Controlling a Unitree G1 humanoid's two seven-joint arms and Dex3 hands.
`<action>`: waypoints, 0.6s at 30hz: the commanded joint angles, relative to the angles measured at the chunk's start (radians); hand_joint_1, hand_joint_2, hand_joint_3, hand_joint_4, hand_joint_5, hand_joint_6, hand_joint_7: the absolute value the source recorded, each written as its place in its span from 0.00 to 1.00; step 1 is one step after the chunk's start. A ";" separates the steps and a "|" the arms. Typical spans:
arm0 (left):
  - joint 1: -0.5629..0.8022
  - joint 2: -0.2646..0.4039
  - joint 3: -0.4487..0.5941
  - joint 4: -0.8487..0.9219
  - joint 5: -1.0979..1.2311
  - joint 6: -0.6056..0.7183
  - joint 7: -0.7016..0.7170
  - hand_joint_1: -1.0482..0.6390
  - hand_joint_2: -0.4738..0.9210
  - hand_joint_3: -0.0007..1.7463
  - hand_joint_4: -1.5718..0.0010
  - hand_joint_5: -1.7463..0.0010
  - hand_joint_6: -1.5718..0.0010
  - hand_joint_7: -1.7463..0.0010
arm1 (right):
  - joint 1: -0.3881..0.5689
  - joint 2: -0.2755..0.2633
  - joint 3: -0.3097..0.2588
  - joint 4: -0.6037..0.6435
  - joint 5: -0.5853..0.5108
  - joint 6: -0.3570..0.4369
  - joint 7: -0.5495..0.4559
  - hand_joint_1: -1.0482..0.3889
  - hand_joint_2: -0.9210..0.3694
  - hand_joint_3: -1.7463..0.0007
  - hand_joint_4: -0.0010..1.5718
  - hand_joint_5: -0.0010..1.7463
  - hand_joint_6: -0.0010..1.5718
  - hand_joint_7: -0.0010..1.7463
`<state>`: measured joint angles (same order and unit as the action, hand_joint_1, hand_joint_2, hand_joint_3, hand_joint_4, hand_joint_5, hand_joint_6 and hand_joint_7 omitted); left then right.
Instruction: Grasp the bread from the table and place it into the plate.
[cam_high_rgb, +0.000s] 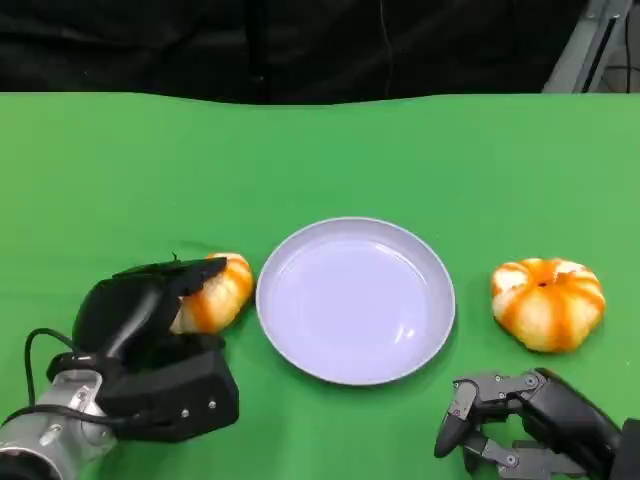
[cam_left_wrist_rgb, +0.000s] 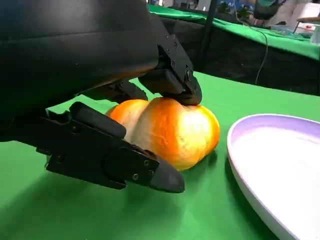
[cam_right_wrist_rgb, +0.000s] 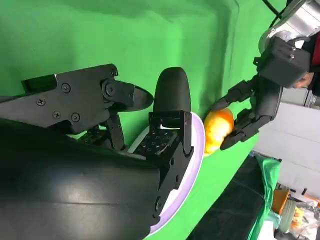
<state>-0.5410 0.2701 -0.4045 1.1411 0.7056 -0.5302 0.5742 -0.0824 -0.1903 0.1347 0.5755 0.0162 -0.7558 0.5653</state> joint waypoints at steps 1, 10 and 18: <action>-0.005 0.012 -0.007 0.024 -0.010 0.006 0.009 0.33 0.94 0.00 0.61 0.99 0.59 1.00 | 0.003 -0.009 -0.001 0.003 0.009 -0.010 -0.001 0.70 0.01 0.72 0.45 0.89 0.50 0.62; -0.005 0.013 -0.011 0.040 -0.026 -0.004 -0.008 0.63 0.96 0.01 0.59 0.99 0.57 0.99 | 0.014 -0.008 -0.001 -0.015 0.016 0.000 0.001 0.70 0.01 0.71 0.45 0.89 0.50 0.61; -0.010 0.010 -0.021 0.046 -0.035 0.014 -0.005 0.65 0.97 0.01 0.57 0.99 0.56 1.00 | 0.012 -0.008 -0.002 -0.008 0.014 -0.004 0.000 0.70 0.01 0.71 0.45 0.88 0.51 0.61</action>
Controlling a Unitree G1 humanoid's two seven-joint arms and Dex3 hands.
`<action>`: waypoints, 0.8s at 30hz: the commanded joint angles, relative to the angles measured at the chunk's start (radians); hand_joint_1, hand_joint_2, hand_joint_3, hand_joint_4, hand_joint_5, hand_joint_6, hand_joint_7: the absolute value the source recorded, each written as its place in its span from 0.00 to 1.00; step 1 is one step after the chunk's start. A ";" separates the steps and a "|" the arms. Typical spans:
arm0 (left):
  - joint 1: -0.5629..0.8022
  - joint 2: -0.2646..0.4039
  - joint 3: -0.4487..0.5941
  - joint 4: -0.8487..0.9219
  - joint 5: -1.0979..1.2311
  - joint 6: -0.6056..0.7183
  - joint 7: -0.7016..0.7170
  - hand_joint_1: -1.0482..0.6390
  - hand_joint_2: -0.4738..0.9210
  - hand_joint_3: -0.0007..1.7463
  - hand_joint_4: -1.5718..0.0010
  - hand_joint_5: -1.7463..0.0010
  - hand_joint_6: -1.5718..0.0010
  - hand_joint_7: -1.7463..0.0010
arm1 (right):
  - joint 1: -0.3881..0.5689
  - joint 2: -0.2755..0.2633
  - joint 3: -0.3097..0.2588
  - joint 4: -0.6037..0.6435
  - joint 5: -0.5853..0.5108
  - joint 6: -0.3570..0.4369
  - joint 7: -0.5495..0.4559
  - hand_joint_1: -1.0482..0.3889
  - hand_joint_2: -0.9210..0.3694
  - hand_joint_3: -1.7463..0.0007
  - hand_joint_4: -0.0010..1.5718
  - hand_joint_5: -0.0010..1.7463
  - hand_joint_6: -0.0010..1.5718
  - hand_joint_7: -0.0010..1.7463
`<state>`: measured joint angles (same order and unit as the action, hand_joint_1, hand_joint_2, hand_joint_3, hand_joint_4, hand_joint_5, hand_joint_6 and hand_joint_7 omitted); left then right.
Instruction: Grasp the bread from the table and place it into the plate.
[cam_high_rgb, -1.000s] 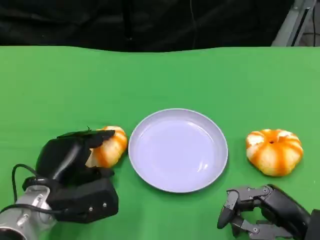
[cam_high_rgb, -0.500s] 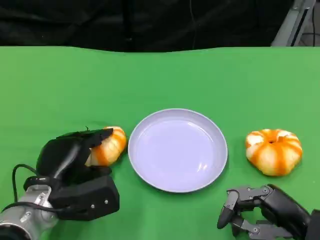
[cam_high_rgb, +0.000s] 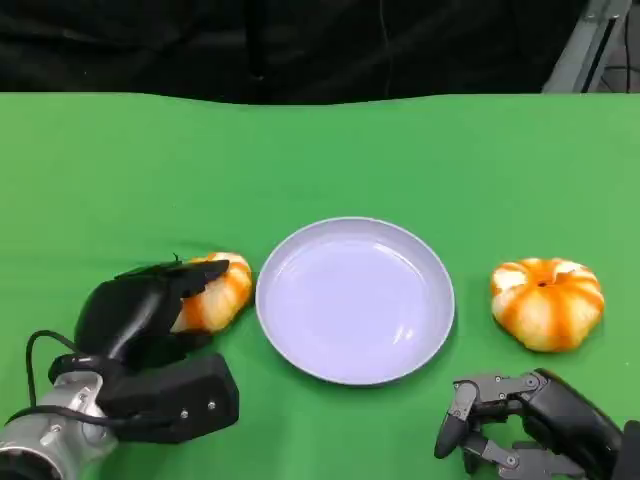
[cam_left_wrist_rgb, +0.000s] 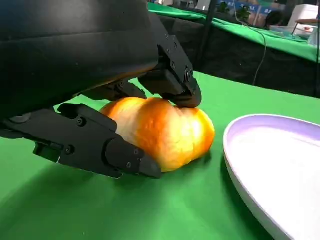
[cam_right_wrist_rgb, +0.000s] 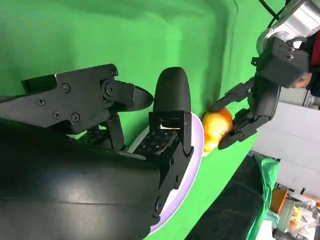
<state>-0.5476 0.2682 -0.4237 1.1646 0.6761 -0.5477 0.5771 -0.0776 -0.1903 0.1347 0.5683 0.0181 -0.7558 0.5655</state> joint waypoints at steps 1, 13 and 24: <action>-0.006 0.009 -0.001 0.025 -0.008 0.041 -0.007 0.65 0.98 0.01 0.53 0.97 0.49 0.97 | 0.005 -0.007 -0.002 0.003 0.012 -0.007 -0.002 0.70 0.01 0.71 0.45 0.88 0.51 0.61; -0.010 0.006 -0.005 0.028 -0.013 0.055 -0.005 0.65 0.99 0.00 0.77 0.47 0.39 1.00 | 0.003 -0.007 -0.003 0.008 0.011 -0.011 -0.003 0.70 0.01 0.71 0.45 0.88 0.51 0.61; -0.005 -0.007 -0.008 0.007 -0.010 0.091 0.026 0.61 0.92 0.00 0.67 0.05 0.56 0.29 | 0.007 -0.010 0.000 -0.007 0.007 0.000 -0.004 0.70 0.01 0.71 0.45 0.89 0.51 0.61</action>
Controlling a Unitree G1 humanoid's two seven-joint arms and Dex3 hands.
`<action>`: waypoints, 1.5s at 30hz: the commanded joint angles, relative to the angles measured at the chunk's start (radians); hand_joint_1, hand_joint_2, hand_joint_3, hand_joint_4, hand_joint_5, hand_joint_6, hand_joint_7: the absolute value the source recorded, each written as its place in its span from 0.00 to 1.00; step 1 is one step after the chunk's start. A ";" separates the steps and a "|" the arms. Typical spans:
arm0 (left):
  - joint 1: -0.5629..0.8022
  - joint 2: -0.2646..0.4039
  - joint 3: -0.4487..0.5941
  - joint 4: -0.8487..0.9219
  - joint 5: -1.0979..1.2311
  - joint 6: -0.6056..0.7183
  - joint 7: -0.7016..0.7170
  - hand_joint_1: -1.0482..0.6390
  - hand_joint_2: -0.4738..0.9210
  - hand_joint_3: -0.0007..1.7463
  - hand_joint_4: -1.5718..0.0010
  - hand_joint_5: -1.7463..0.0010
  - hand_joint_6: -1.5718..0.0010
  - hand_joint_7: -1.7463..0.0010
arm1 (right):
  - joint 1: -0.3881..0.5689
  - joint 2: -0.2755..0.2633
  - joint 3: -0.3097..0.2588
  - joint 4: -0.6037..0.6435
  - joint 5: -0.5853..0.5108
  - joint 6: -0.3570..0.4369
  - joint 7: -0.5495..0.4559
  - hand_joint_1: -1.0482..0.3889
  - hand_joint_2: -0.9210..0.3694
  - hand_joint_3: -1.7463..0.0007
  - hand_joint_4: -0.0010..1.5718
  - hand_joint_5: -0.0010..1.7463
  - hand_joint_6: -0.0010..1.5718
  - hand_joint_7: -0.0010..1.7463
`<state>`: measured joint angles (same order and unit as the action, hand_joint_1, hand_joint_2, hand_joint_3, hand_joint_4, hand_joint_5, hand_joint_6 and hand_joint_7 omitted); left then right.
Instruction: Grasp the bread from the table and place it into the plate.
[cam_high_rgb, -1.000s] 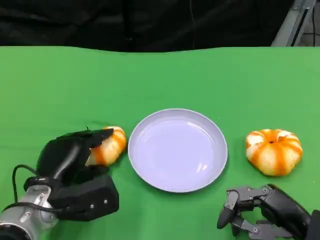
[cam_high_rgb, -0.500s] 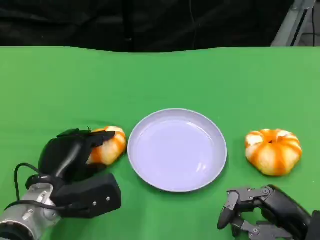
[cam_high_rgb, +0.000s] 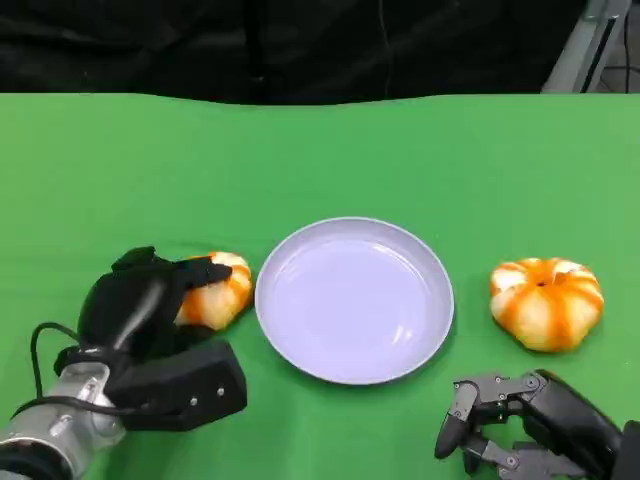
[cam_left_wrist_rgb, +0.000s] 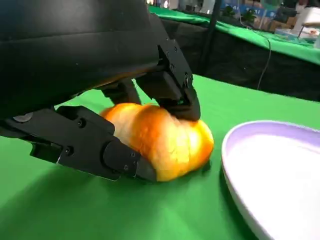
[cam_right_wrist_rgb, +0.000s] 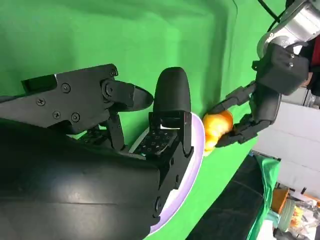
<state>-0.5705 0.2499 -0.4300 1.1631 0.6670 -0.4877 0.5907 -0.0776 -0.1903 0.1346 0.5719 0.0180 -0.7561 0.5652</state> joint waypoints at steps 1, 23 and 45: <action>0.020 0.011 -0.001 0.006 -0.001 0.030 0.024 0.61 0.92 0.00 0.66 0.05 0.56 0.29 | 0.007 -0.010 0.000 -0.015 0.005 0.005 -0.005 0.70 0.01 0.71 0.45 0.89 0.51 0.61; 0.025 0.012 0.002 -0.001 -0.005 0.011 0.080 0.62 0.91 0.00 0.67 0.06 0.53 0.34 | 0.005 -0.008 0.001 -0.011 0.006 0.007 -0.004 0.71 0.02 0.69 0.45 0.90 0.50 0.62; 0.154 0.093 0.046 -0.399 0.018 0.040 0.138 0.61 0.92 0.00 0.67 0.09 0.58 0.34 | -0.014 -0.005 -0.001 0.035 0.006 -0.022 -0.001 0.71 0.00 0.72 0.45 0.89 0.50 0.62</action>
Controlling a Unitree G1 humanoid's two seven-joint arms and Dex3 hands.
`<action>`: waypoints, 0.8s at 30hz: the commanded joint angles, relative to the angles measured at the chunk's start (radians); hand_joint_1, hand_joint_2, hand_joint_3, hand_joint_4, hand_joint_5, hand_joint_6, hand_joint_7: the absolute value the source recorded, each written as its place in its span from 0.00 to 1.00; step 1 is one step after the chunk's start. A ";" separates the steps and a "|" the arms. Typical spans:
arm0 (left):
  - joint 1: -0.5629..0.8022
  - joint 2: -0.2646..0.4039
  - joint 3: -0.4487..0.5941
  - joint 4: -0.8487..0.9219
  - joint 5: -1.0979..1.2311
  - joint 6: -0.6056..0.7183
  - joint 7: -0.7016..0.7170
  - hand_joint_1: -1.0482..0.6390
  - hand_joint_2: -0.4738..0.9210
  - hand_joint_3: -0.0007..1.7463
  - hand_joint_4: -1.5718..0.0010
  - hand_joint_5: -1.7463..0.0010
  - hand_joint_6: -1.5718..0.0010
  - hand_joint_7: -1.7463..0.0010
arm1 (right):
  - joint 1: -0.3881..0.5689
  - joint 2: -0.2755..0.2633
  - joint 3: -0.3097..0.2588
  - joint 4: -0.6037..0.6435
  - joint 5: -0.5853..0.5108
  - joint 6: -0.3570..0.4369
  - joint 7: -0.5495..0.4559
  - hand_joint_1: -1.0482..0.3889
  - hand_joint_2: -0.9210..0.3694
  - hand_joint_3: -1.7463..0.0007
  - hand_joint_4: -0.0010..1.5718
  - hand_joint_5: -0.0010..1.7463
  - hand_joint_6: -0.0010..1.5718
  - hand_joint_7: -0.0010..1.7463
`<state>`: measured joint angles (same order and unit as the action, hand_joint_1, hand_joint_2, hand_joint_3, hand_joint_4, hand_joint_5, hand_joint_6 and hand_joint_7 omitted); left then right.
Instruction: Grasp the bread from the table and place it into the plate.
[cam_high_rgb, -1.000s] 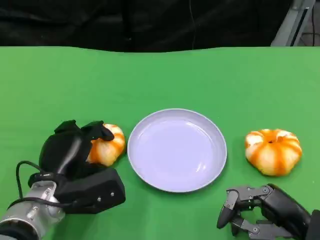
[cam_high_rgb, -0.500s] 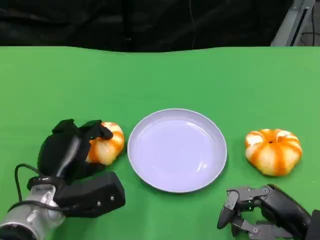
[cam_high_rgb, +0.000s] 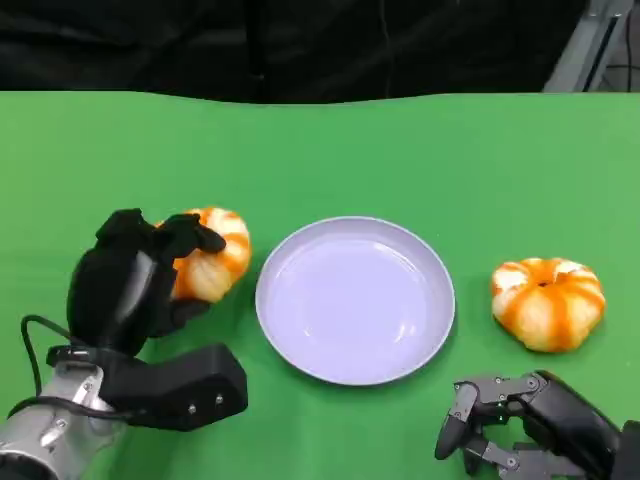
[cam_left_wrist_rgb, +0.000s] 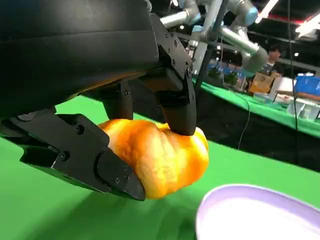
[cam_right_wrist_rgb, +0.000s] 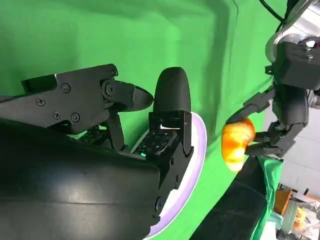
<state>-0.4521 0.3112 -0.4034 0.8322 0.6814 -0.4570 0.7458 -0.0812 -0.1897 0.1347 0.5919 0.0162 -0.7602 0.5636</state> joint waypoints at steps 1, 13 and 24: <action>0.039 0.031 0.022 -0.077 0.004 0.013 -0.021 0.61 0.92 0.00 0.67 0.09 0.58 0.34 | -0.011 -0.005 -0.001 0.016 0.008 -0.019 0.000 0.71 0.00 0.72 0.45 0.89 0.50 0.62; 0.111 0.052 0.040 -0.333 0.032 0.015 -0.084 0.59 0.92 0.00 0.64 0.11 0.55 0.38 | -0.022 -0.001 0.000 0.032 0.003 -0.027 -0.006 0.70 0.00 0.72 0.45 0.89 0.51 0.61; 0.131 0.012 0.050 -0.420 0.024 0.013 -0.157 0.61 0.93 0.00 0.60 0.16 0.52 0.42 | -0.027 0.001 0.003 0.031 -0.009 -0.024 -0.017 0.71 0.00 0.72 0.46 0.90 0.51 0.62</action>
<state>-0.3263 0.3256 -0.3646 0.4358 0.7110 -0.4390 0.6067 -0.1059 -0.1807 0.1357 0.6201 0.0113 -0.7767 0.5535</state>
